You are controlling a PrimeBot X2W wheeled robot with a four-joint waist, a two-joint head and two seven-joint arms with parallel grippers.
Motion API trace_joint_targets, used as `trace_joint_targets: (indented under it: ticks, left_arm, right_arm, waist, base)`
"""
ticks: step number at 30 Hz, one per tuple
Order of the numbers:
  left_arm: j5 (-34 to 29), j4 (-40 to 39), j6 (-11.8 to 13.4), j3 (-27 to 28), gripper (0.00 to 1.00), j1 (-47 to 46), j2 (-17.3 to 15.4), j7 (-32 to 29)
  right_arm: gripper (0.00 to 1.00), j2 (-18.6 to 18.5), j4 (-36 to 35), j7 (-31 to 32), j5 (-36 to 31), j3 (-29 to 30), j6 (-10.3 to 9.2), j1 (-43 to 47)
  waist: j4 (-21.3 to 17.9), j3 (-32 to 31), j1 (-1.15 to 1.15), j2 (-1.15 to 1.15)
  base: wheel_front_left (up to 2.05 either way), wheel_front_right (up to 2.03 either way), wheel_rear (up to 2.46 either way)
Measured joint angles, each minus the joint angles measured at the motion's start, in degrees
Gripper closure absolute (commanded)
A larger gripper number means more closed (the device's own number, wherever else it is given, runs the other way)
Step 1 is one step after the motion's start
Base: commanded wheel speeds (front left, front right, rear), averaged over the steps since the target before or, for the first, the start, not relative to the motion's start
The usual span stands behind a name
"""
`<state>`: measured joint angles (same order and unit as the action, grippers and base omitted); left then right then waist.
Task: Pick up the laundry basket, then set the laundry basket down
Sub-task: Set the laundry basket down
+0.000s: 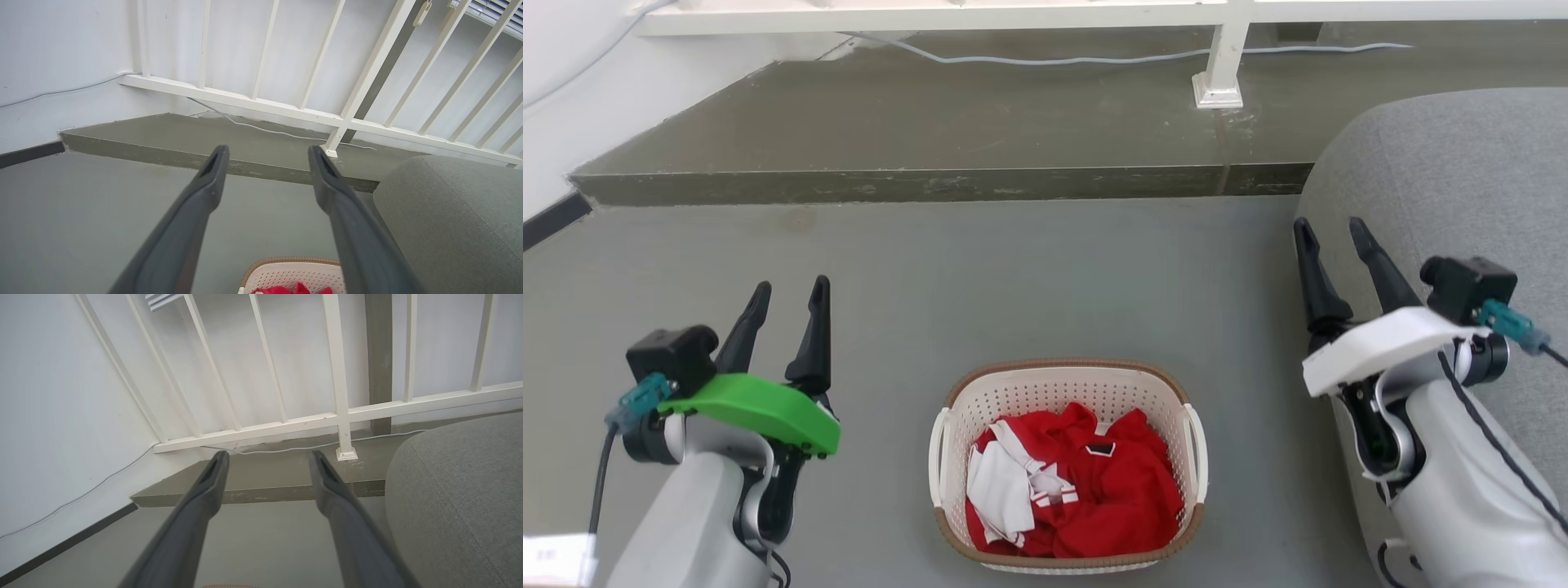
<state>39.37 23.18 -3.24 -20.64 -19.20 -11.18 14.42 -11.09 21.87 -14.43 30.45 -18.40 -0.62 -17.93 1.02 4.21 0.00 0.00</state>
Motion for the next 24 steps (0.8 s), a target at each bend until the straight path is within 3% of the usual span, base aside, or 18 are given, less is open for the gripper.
trace_joint_targets:
  ticks: [24]
  left_arm:
    - [-9.01, -7.73, -0.80, 6.66, 0.00, 9.78, 3.89, 0.00]
  right_arm:
    - [0.00, 3.24, -6.21, 0.00, -6.78, 4.45, 0.75, 9.21]
  waist:
    - [-0.22, -0.44, 0.00, 0.00]
  base:
    - [0.00, 0.00, 0.00]
